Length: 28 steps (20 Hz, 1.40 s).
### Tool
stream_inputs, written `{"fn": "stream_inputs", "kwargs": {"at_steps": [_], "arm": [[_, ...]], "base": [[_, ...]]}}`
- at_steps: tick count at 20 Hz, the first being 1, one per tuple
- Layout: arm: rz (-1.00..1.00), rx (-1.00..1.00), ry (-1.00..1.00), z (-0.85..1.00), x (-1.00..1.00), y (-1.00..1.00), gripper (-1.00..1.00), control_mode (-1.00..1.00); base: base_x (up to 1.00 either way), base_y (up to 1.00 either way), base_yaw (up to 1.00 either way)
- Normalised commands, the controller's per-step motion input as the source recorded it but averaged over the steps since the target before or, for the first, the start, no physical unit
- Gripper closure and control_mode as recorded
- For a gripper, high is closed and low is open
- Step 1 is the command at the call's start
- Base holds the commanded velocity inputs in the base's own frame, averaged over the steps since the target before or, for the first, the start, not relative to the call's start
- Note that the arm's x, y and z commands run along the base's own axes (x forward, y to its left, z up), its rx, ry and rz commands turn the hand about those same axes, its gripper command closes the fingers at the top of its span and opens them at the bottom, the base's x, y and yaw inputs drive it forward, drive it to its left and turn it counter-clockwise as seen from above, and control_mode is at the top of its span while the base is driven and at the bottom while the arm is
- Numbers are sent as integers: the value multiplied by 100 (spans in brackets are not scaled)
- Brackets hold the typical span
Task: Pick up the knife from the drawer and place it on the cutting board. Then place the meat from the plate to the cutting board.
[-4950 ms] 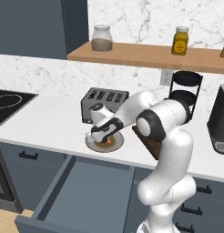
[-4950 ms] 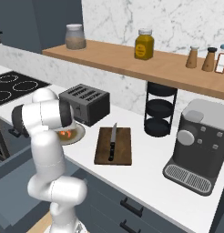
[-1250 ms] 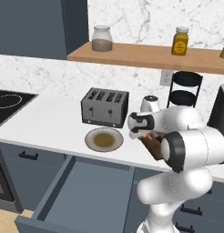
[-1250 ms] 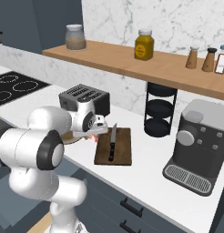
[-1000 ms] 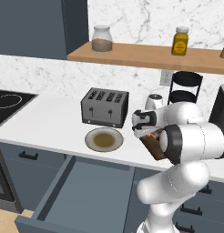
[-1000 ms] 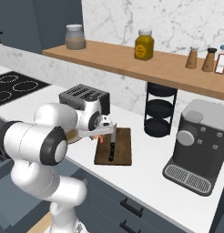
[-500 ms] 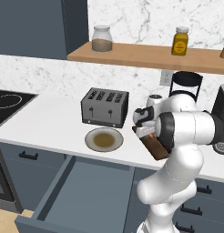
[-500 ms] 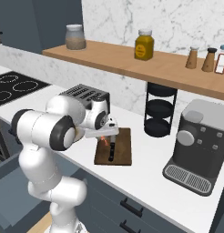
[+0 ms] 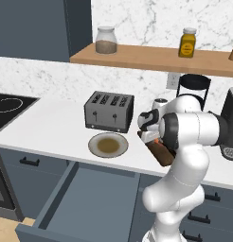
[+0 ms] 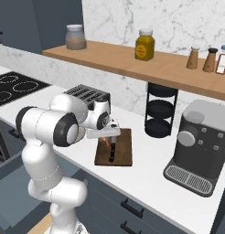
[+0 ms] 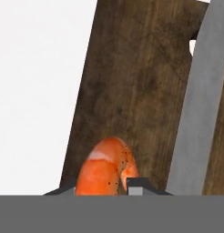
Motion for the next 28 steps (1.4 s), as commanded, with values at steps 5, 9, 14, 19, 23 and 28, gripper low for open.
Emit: {"fn": "stream_inputs", "kwargs": {"at_steps": [5, 9, 14, 19, 23, 28], "arm": [[0, 0, -1, -1, 0, -1, -100, -100], [0, 0, -3, 0, -14, -6, -100, -100], [0, 0, -5, 12, -50, 0, -100, -100], [0, 0, -11, 57, -60, 0, -100, -100], [0, 0, -12, 80, -47, 2, -100, -100], [0, 0, -6, 44, -66, 21, -100, -100]], "base": [[0, 0, 0], [0, 0, 0], [0, 0, 0], [0, 0, 0], [0, 0, 0], [0, 0, 0]]}}
